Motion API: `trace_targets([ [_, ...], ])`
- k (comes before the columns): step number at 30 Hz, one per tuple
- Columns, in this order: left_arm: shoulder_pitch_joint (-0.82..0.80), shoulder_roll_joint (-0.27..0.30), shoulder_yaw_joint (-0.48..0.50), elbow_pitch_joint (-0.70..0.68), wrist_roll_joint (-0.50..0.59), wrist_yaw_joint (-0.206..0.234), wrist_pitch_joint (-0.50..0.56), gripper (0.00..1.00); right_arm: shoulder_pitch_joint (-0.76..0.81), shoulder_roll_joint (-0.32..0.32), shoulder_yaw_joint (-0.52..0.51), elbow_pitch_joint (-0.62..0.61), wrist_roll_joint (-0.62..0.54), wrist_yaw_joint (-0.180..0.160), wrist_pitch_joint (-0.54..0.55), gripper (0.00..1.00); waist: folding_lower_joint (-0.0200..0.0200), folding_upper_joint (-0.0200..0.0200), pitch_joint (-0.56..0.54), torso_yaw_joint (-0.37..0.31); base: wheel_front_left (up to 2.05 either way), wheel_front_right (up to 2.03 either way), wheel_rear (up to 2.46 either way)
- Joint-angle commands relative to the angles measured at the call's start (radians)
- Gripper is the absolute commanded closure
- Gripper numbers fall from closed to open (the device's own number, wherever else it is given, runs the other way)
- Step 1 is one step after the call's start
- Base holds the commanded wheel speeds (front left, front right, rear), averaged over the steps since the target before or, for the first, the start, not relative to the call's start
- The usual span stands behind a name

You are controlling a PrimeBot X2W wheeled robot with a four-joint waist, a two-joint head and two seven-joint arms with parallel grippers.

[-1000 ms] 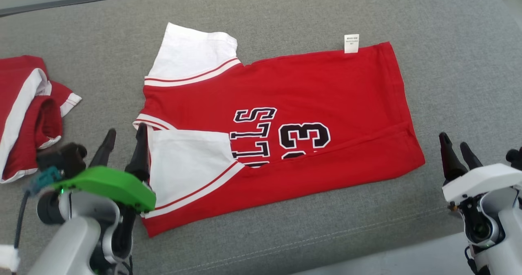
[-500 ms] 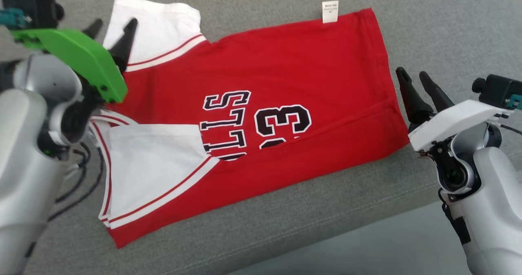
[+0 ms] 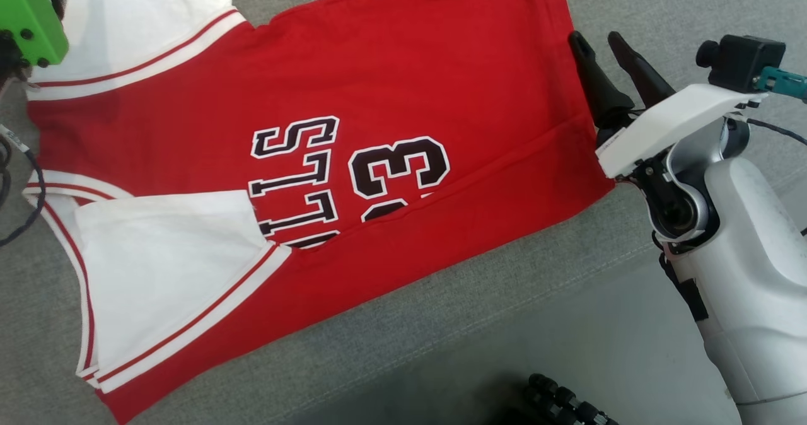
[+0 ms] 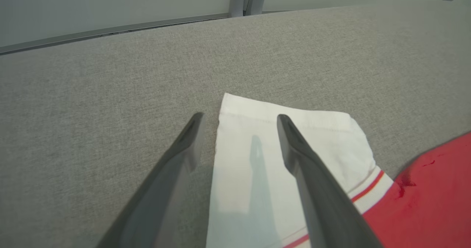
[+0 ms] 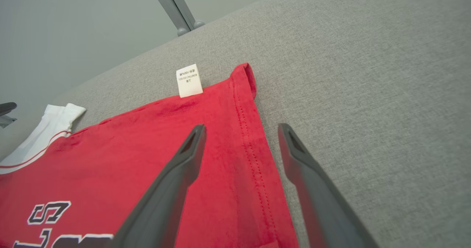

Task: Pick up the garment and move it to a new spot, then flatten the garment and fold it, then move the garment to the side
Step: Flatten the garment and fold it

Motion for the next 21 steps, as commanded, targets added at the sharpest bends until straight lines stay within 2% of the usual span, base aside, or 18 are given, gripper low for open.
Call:
trace_targets([
  [1,-0.021,0.010,-0.001,0.008,0.005,0.004,0.001,0.00,-0.015,0.006,0.008,0.003,0.006,0.000,-0.007,0.00,-0.0002,0.0000,0.049,-0.044,0.00,0.00,0.00],
  [12,-0.071,0.047,-0.005,0.095,0.054,0.015,-0.025,0.00,-0.058,-0.005,0.092,0.033,0.056,0.000,-0.056,0.00,-0.0002,0.0000,0.086,-0.087,0.00,0.00,0.00],
  [15,-0.070,0.054,-0.015,0.103,0.045,0.000,0.004,0.00,-0.059,-0.013,0.103,0.039,0.067,0.000,-0.067,0.00,-0.0002,0.0000,0.086,-0.089,0.00,0.00,0.00],
  [16,-0.068,0.052,-0.017,0.101,0.040,-0.004,0.009,0.15,-0.060,-0.016,0.106,0.040,0.072,0.000,-0.069,0.00,-0.0002,0.0000,0.085,-0.088,0.00,0.00,0.00],
  [17,-0.065,0.051,-0.018,0.098,0.037,-0.004,0.015,0.50,-0.063,-0.018,0.107,0.042,0.075,0.000,-0.073,0.00,-0.0002,0.0000,0.083,-0.087,0.00,0.00,0.00],
  [21,-0.065,0.055,-0.022,0.092,0.048,-0.011,0.002,1.00,-0.085,-0.022,0.115,0.052,0.080,0.000,-0.076,0.00,-0.0002,0.0000,0.079,-0.080,0.00,0.00,0.00],
])
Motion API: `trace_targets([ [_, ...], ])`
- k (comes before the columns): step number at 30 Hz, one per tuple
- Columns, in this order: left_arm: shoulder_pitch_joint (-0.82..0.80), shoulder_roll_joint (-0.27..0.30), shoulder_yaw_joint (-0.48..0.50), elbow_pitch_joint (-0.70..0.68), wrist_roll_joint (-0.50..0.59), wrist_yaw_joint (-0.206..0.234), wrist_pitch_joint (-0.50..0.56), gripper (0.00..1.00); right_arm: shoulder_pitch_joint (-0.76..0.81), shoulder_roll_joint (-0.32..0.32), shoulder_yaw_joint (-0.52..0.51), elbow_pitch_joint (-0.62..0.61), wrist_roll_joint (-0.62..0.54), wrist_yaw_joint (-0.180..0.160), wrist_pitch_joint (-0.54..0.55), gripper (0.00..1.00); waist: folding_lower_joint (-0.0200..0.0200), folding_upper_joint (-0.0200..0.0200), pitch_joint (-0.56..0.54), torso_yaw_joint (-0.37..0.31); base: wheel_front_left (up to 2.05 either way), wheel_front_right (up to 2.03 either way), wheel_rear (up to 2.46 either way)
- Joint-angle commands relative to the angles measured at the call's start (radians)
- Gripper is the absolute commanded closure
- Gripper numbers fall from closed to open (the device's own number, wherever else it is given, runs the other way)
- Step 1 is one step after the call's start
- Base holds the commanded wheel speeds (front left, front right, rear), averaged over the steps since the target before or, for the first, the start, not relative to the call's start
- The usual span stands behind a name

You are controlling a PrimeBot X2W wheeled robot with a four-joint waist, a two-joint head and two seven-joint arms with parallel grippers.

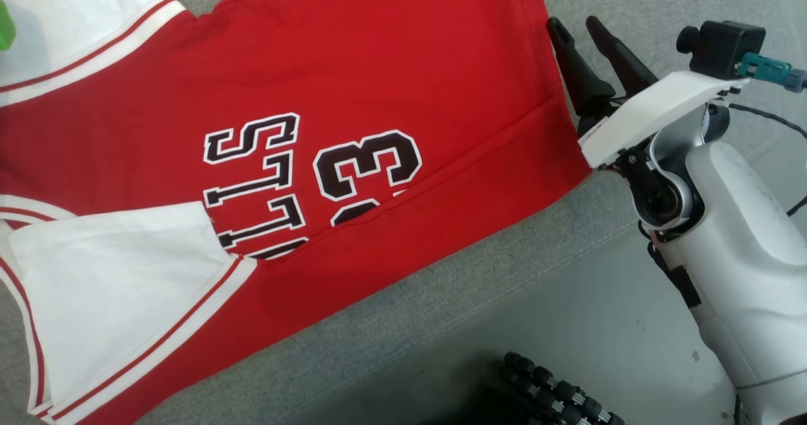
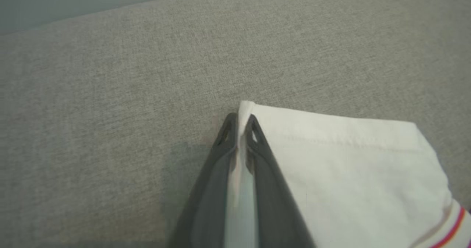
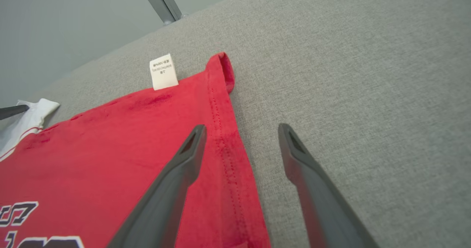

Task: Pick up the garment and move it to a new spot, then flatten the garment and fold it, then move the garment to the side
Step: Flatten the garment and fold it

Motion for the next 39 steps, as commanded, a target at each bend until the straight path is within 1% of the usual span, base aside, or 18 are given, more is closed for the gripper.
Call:
trace_targets([
  [1,-0.002,0.003,0.000,0.002,0.009,-0.007,-0.016,1.00,-0.028,-0.003,0.007,0.008,0.009,0.000,-0.004,0.00,-0.0001,-0.0001,-0.002,0.005,0.00,0.00,0.00],
  [8,-0.016,-0.029,0.000,-0.004,0.009,-0.025,-0.074,1.00,-0.108,-0.020,0.014,0.064,-0.015,0.000,0.016,0.00,-0.0001,-0.0001,-0.006,0.039,0.00,0.00,0.00],
  [9,-0.016,-0.044,-0.004,-0.010,0.003,-0.037,-0.092,1.00,-0.141,-0.027,0.012,0.094,-0.024,0.000,0.027,0.00,-0.0001,-0.0001,-0.010,0.060,0.00,0.00,0.00],
  [10,-0.016,-0.044,-0.004,-0.010,0.003,-0.037,-0.092,1.00,-0.141,-0.027,0.012,0.094,-0.024,0.000,0.027,0.00,-0.0001,-0.0001,-0.010,0.060,0.00,0.00,0.00],
  [14,-0.002,-0.070,-0.011,-0.041,-0.011,-0.061,-0.119,1.00,-0.211,-0.044,0.013,0.171,-0.042,0.000,0.062,0.00,-0.0001,-0.0001,-0.016,0.112,0.00,0.00,0.00],
  [15,0.007,-0.077,-0.014,-0.058,-0.012,-0.067,-0.131,1.00,-0.242,-0.043,0.012,0.214,-0.040,0.000,0.083,0.00,-0.0001,-0.0001,-0.017,0.138,0.00,0.00,0.00],
  [17,0.012,-0.089,-0.017,-0.071,-0.016,-0.071,-0.141,1.00,-0.277,-0.046,0.006,0.254,-0.035,0.000,0.101,0.00,-0.0001,-0.0001,-0.014,0.161,0.00,0.00,0.00],
  [23,0.010,-0.123,-0.026,-0.090,-0.022,-0.077,-0.162,1.00,-0.372,-0.055,0.001,0.390,-0.042,0.000,0.169,0.00,-0.0001,-0.0001,-0.007,0.207,0.00,0.00,0.00],
  [26,0.010,-0.140,-0.033,-0.086,-0.026,-0.083,-0.170,1.00,-0.403,-0.061,0.019,0.431,-0.050,0.000,0.208,0.00,-0.0001,-0.0001,-0.008,0.221,0.00,0.00,0.00],
  [27,0.009,-0.143,-0.034,-0.084,-0.026,-0.085,-0.172,1.00,-0.409,-0.064,0.026,0.441,-0.051,0.000,0.224,0.09,-0.0001,-0.0001,-0.008,0.224,0.00,0.00,0.00],
  [29,0.006,-0.152,-0.037,-0.080,-0.029,-0.088,-0.176,1.00,-0.427,-0.074,0.041,0.452,-0.058,0.000,0.241,0.42,-0.0001,-0.0001,-0.009,0.230,0.00,0.00,0.00],
  [30,0.003,-0.156,-0.038,-0.078,-0.031,-0.090,-0.178,1.00,-0.431,-0.076,0.048,0.459,-0.059,0.000,0.249,0.56,-0.0001,-0.0001,-0.010,0.232,0.00,0.00,0.00],
  [31,0.000,-0.159,-0.039,-0.075,-0.032,-0.092,-0.180,1.00,-0.435,-0.076,0.054,0.465,-0.059,0.000,0.256,0.64,-0.0001,-0.0001,-0.010,0.234,0.00,0.00,0.00],
  [32,-0.003,-0.160,-0.039,-0.072,-0.033,-0.094,-0.182,1.00,-0.441,-0.078,0.058,0.469,-0.061,0.000,0.259,0.76,-0.0001,-0.0001,-0.011,0.235,0.00,0.00,0.00],
  [33,-0.005,-0.161,-0.039,-0.070,-0.033,-0.096,-0.184,1.00,-0.447,-0.081,0.063,0.472,-0.067,0.000,0.258,0.91,-0.0001,-0.0001,-0.011,0.236,0.00,0.00,0.00],
  [34,-0.007,-0.161,-0.039,-0.069,-0.035,-0.097,-0.188,1.00,-0.452,-0.084,0.069,0.474,-0.070,0.000,0.251,1.00,-0.0001,-0.0001,-0.012,0.237,0.00,0.00,0.00],
  [39,0.007,-0.149,-0.025,-0.081,-0.049,-0.105,-0.202,1.00,-0.462,-0.084,0.085,0.489,-0.080,0.000,0.216,1.00,-0.0001,-0.0001,-0.025,0.242,0.00,0.00,0.00],
])
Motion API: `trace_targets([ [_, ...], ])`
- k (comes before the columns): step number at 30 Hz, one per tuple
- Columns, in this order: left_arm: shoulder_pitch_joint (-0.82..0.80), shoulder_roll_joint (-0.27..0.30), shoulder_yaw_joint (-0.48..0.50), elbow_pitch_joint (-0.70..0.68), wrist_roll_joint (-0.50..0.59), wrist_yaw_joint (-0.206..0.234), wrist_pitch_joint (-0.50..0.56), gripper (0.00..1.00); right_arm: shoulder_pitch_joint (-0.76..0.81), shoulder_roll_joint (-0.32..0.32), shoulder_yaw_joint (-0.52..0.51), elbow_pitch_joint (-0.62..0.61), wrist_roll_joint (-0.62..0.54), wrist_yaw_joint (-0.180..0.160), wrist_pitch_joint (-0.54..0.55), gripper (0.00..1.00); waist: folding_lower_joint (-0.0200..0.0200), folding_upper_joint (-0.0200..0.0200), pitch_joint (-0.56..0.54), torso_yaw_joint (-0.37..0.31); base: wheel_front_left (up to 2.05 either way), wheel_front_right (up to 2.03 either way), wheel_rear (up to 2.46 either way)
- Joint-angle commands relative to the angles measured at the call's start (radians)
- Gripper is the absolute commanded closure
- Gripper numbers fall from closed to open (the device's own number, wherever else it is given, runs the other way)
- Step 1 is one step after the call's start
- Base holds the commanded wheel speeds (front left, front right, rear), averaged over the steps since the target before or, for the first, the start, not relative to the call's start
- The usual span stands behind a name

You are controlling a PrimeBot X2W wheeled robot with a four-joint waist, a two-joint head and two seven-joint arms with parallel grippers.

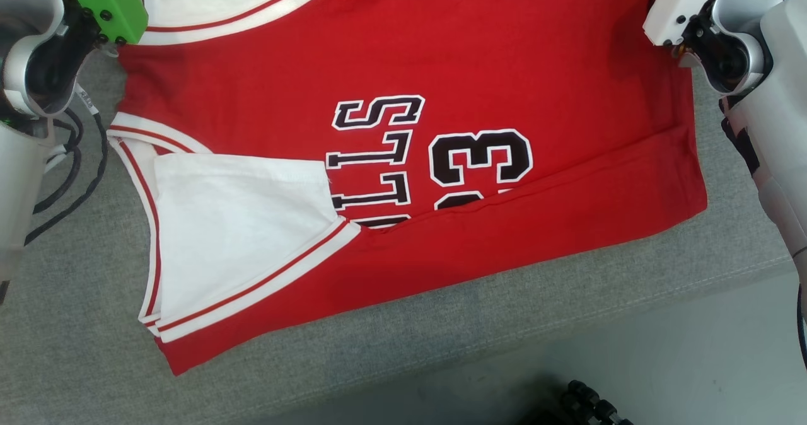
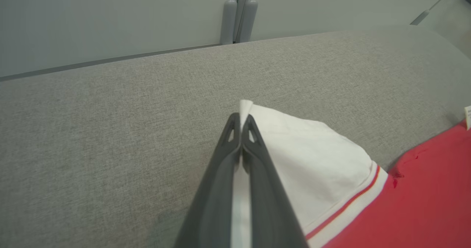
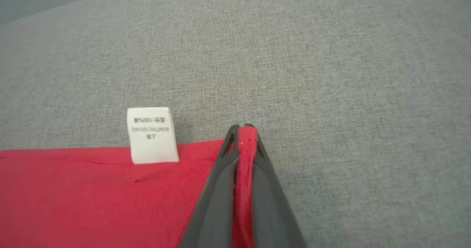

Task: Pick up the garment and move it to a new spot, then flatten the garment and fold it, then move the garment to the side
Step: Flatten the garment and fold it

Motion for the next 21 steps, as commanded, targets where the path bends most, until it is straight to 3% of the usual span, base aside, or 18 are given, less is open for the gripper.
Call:
trace_targets([
  [1,0.017,0.012,0.011,-0.011,-0.014,-0.005,-0.012,1.00,-0.010,-0.002,0.002,0.004,-0.007,0.000,-0.023,1.00,-0.0001,0.0000,-0.008,0.003,0.00,0.00,0.00],
  [7,0.107,0.037,0.060,-0.120,-0.068,-0.004,-0.064,1.00,0.021,-0.009,0.007,-0.007,0.005,0.000,-0.128,1.00,-0.0001,0.0000,-0.044,0.015,0.00,0.00,0.00],
  [13,0.263,0.076,0.092,-0.289,-0.097,0.027,-0.107,1.00,0.084,-0.031,0.034,-0.053,0.049,0.000,-0.194,1.00,-0.0001,0.0000,-0.078,0.031,0.00,0.00,0.00],
  [21,0.567,0.132,0.120,-0.593,-0.113,0.120,-0.179,1.00,0.241,-0.124,0.097,-0.202,0.113,0.000,-0.281,1.00,-0.0001,0.0000,-0.146,0.057,0.00,0.00,0.00],
])
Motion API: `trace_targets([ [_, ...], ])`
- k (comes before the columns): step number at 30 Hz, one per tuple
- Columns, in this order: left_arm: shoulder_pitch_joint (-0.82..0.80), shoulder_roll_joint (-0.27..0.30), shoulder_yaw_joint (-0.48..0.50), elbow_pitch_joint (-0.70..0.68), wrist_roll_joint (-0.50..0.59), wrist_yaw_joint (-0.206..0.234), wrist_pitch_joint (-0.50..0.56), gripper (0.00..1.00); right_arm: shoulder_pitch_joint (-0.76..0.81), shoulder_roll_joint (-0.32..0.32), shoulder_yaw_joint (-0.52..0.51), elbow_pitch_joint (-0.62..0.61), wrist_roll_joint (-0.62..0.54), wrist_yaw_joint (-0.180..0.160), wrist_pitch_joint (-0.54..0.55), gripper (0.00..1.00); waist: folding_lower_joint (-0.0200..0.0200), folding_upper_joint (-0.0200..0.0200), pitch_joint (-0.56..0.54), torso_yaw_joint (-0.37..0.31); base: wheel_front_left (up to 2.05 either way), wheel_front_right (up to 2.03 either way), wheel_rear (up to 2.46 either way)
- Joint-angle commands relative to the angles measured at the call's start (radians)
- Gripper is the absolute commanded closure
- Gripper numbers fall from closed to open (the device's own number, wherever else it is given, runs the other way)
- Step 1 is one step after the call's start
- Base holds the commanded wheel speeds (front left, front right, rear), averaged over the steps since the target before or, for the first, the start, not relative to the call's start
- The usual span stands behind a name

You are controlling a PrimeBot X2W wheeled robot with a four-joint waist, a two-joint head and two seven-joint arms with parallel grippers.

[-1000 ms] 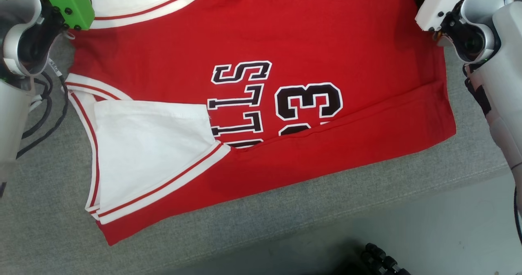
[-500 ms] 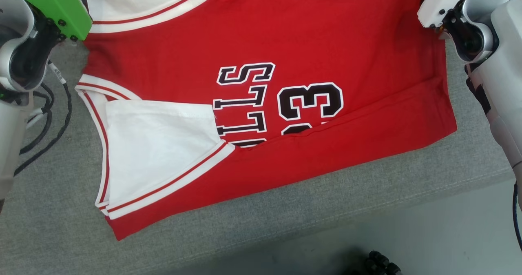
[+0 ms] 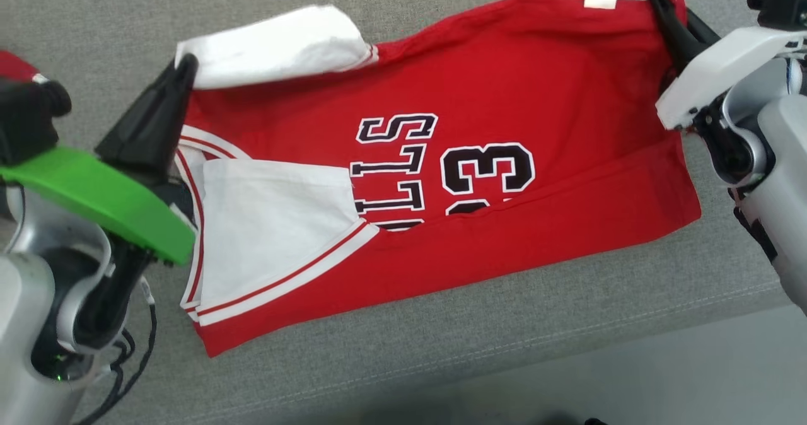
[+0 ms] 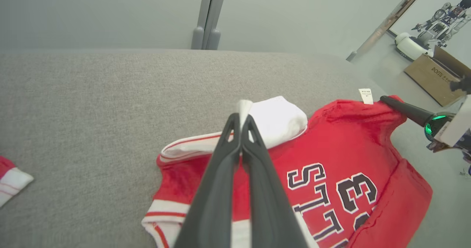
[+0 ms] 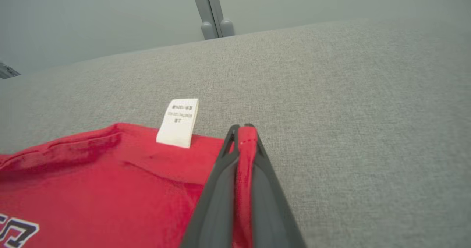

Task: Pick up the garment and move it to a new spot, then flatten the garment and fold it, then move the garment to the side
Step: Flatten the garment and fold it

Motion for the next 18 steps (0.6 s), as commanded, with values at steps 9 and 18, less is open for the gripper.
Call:
trace_targets([
  [9,0.290,0.032,-0.016,-0.168,-0.013,0.089,-0.048,1.00,0.208,-0.108,0.039,-0.168,0.050,0.000,-0.060,1.00,0.0000,0.0000,-0.108,0.030,0.00,0.00,0.00],
  [18,0.447,-0.017,-0.048,-0.130,-0.035,0.095,-0.124,1.00,0.335,-0.163,0.067,-0.232,0.043,0.000,-0.098,1.00,0.0000,0.0000,-0.118,0.024,0.00,0.00,0.00],
])
